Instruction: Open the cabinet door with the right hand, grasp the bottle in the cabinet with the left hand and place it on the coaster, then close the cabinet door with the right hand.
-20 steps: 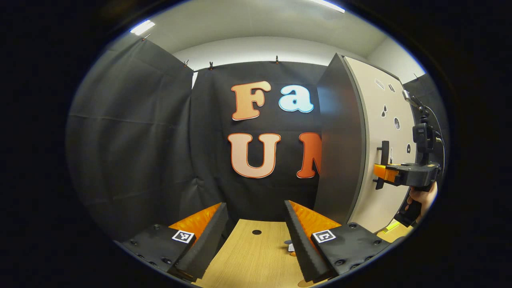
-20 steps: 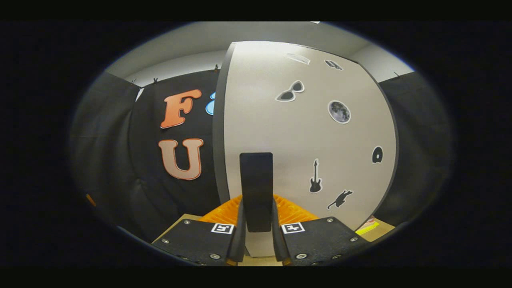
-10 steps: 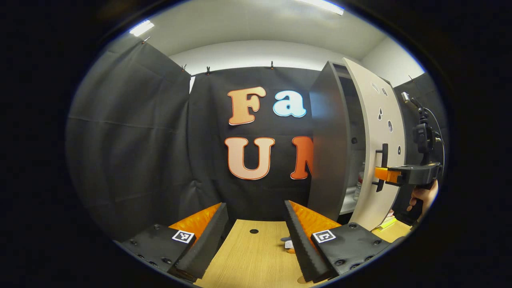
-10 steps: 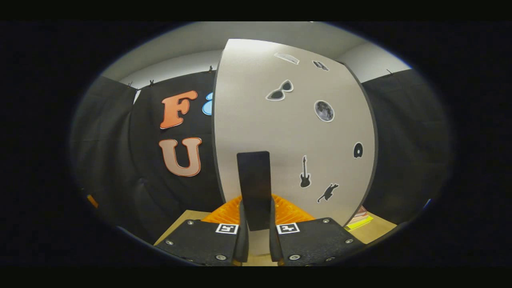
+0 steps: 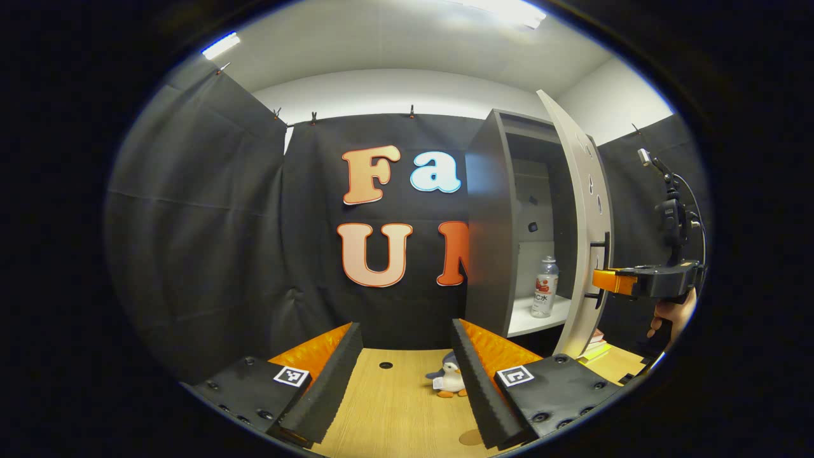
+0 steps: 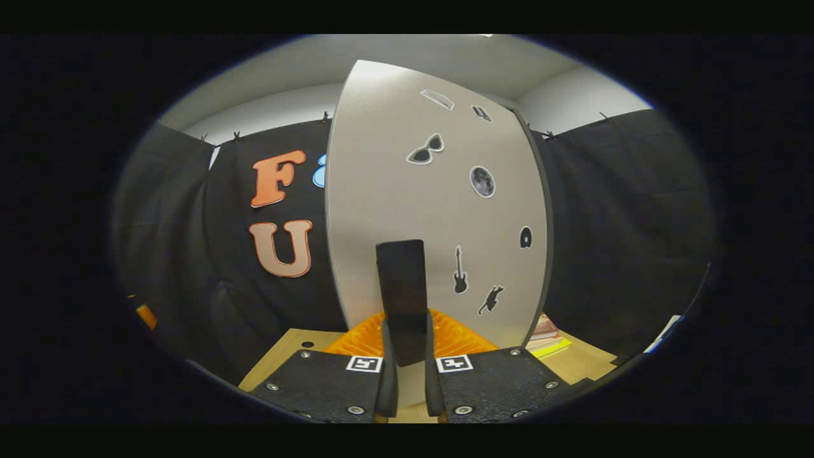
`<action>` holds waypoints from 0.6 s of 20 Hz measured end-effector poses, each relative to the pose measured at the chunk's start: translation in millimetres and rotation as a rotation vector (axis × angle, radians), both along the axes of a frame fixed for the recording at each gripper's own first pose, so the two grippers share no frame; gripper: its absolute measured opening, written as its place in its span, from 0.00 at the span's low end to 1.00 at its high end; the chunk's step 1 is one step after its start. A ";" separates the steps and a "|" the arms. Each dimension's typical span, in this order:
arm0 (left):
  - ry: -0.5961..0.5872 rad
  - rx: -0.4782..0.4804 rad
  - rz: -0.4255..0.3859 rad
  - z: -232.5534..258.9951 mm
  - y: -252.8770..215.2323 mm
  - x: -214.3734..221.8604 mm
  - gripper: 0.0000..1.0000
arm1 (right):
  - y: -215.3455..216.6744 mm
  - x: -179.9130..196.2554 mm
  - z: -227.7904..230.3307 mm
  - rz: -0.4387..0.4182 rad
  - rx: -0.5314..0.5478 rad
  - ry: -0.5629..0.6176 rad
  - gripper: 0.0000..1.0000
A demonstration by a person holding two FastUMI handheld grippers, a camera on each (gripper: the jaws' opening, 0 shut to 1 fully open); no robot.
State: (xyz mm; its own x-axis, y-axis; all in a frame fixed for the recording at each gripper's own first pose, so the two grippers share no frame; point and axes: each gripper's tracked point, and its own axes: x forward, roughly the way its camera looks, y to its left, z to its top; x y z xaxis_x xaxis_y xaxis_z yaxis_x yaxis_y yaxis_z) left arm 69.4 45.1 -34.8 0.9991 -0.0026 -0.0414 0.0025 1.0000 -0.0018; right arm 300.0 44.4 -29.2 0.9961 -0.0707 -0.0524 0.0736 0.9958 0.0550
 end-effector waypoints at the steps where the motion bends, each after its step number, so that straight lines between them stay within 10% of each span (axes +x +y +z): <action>1: 0.002 -0.001 -0.010 0.3 -3.7 -3.4 0.90 | -1.5 -1.8 -0.2 -0.004 0.002 0.001 0.17; 12: 0.038 -0.038 -0.078 -9.4 -34.5 -33.1 0.96 | -27.1 -19.8 -1.0 -0.081 0.009 0.001 0.14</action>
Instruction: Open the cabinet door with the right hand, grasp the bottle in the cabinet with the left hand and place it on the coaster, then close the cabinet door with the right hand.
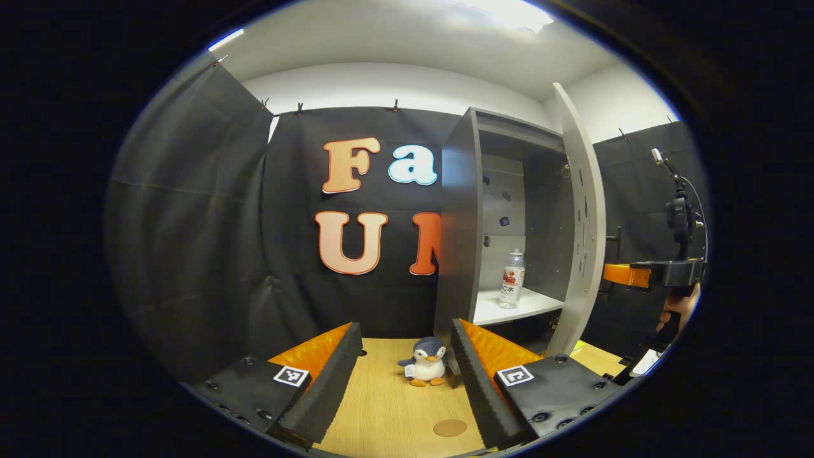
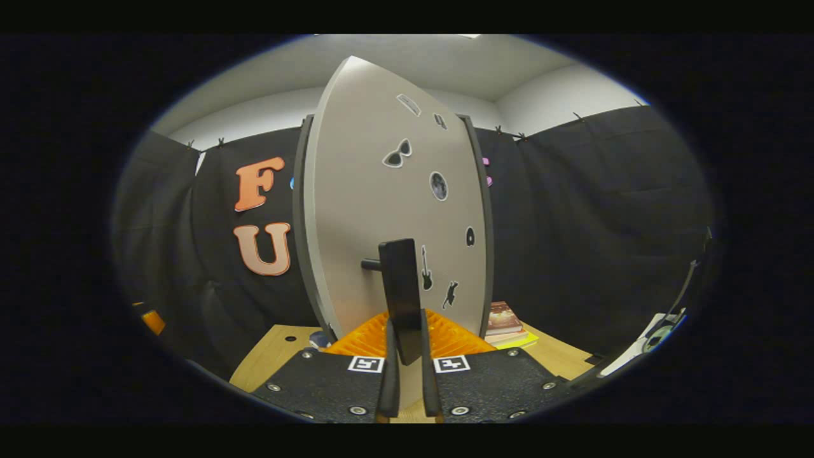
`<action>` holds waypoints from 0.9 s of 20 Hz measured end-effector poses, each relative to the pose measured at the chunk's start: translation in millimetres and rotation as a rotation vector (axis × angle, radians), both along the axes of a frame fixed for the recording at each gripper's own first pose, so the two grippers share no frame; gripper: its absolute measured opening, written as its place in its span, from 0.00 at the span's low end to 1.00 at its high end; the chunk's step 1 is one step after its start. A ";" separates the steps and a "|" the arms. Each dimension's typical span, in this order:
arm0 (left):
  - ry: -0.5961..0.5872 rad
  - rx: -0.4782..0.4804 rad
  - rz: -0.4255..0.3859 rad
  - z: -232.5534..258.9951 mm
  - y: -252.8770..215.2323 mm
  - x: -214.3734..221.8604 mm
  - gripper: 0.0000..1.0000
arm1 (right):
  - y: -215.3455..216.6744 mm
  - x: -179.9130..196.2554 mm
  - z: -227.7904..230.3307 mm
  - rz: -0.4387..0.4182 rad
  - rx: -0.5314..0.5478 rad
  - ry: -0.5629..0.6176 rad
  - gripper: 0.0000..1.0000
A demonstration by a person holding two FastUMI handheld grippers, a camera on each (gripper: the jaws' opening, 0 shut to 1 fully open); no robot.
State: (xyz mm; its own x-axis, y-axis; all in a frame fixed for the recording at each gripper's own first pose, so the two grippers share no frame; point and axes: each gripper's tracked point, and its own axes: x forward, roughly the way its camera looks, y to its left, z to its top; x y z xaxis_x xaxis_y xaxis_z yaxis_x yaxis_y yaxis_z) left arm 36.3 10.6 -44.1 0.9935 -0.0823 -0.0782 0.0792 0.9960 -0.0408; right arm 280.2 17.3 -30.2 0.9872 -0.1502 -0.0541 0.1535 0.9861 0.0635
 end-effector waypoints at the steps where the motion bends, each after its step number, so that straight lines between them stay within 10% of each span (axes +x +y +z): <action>1: 0.002 0.001 0.001 0.6 -3.1 -0.9 0.96 | -2.9 -2.0 1.9 -0.002 0.002 -0.004 0.10; 18: 0.007 0.008 0.087 3.3 -115.0 -22.9 0.92 | -24.4 -8.5 2.4 0.109 0.012 -0.022 0.11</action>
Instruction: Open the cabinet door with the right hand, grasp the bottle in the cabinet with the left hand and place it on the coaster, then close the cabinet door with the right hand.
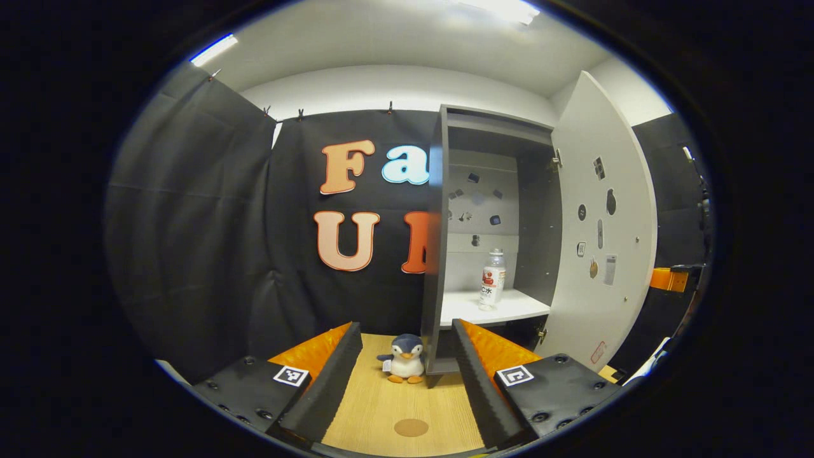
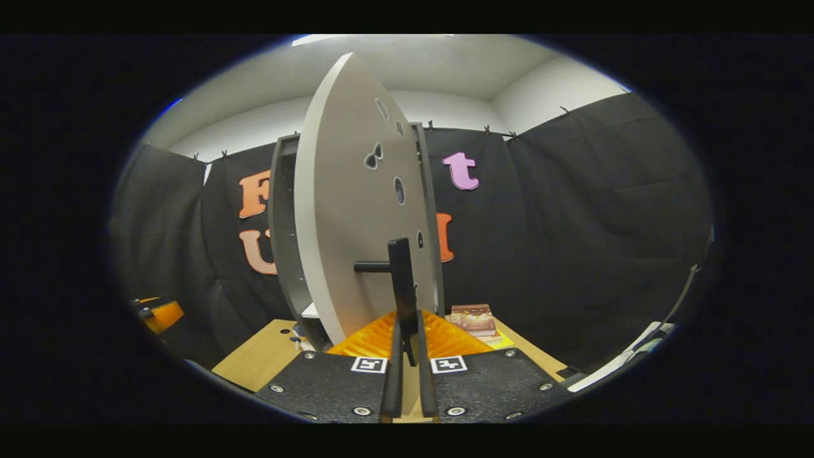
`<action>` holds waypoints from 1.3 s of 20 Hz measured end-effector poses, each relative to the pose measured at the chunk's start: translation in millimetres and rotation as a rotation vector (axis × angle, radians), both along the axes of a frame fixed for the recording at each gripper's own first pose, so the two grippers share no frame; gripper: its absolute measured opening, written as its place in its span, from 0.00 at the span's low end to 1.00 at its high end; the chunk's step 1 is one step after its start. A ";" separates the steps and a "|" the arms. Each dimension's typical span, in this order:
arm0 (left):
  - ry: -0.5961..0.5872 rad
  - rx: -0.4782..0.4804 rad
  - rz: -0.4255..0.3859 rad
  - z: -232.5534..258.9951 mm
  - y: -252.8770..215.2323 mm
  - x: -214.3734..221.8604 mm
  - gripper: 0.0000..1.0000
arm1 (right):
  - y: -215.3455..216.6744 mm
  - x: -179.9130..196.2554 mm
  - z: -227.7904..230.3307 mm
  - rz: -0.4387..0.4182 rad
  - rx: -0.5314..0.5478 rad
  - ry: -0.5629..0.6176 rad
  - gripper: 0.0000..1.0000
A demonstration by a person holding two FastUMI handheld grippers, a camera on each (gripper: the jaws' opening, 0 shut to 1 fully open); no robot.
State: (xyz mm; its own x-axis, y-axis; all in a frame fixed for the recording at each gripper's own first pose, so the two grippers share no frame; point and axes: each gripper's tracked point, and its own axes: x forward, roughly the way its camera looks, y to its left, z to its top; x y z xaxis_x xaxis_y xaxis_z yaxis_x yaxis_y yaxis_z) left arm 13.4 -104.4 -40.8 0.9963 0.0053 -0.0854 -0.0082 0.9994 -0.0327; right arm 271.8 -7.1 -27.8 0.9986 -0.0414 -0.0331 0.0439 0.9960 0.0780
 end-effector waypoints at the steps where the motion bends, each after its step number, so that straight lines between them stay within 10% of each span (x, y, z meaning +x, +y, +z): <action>1: 0.002 0.002 0.004 -0.9 -3.6 -0.8 0.96 | 0.1 0.5 0.7 0.014 0.007 -0.006 0.11; 17: 0.033 0.037 0.017 -5.5 -45.1 3.5 0.92 | -23.3 -2.3 -0.1 0.042 0.055 0.001 0.00; 26: 0.031 0.040 -0.002 -10.1 -61.9 29.6 0.87 | -22.4 -7.4 5.0 0.034 0.075 -0.020 0.14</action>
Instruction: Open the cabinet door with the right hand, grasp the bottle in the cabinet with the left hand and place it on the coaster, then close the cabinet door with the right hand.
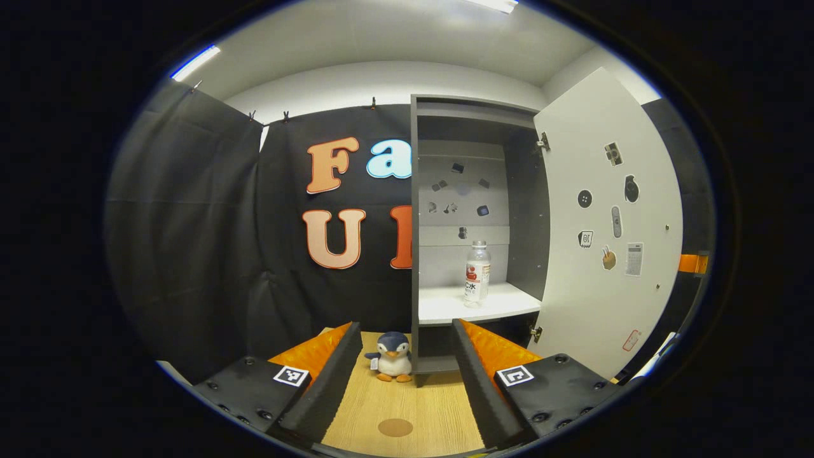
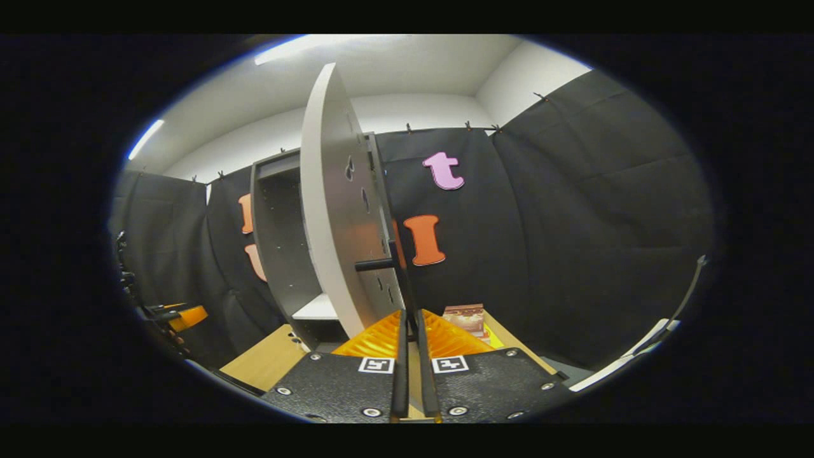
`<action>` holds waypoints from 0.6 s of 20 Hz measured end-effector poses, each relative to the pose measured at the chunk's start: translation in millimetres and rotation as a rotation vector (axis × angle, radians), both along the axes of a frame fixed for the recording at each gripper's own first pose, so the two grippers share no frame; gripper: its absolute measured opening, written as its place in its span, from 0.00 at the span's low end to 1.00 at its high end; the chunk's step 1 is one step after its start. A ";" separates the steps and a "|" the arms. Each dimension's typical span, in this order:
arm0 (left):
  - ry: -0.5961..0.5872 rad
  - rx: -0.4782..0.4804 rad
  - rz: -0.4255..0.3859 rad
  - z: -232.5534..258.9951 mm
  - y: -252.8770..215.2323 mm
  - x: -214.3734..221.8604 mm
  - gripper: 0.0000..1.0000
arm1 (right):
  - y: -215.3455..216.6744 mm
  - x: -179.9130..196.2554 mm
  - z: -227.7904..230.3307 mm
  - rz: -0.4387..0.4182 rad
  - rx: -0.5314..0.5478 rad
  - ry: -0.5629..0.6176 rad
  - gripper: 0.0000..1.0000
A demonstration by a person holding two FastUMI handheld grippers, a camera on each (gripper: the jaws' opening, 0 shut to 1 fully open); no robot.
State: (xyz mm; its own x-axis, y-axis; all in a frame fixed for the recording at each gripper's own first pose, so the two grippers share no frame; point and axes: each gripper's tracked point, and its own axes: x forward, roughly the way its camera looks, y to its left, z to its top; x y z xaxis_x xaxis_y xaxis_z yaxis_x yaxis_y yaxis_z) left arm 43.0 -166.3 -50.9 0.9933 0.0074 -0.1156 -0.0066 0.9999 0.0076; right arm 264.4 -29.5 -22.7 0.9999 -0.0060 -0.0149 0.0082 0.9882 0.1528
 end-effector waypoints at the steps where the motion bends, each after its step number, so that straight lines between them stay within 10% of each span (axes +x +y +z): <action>1: 0.000 -0.005 -0.010 -1.9 -6.2 9.1 0.87 | -1.3 -1.7 2.3 -0.012 -0.004 -0.009 0.14; 3: -0.005 -0.008 -0.033 -4.9 -18.3 31.5 0.92 | 3.2 -1.2 5.2 -0.008 0.010 -0.023 0.00; 12: 0.002 -0.053 -0.145 -36.6 -83.2 151.0 0.94 | 13.5 -11.2 9.2 -0.027 -0.021 -0.025 0.04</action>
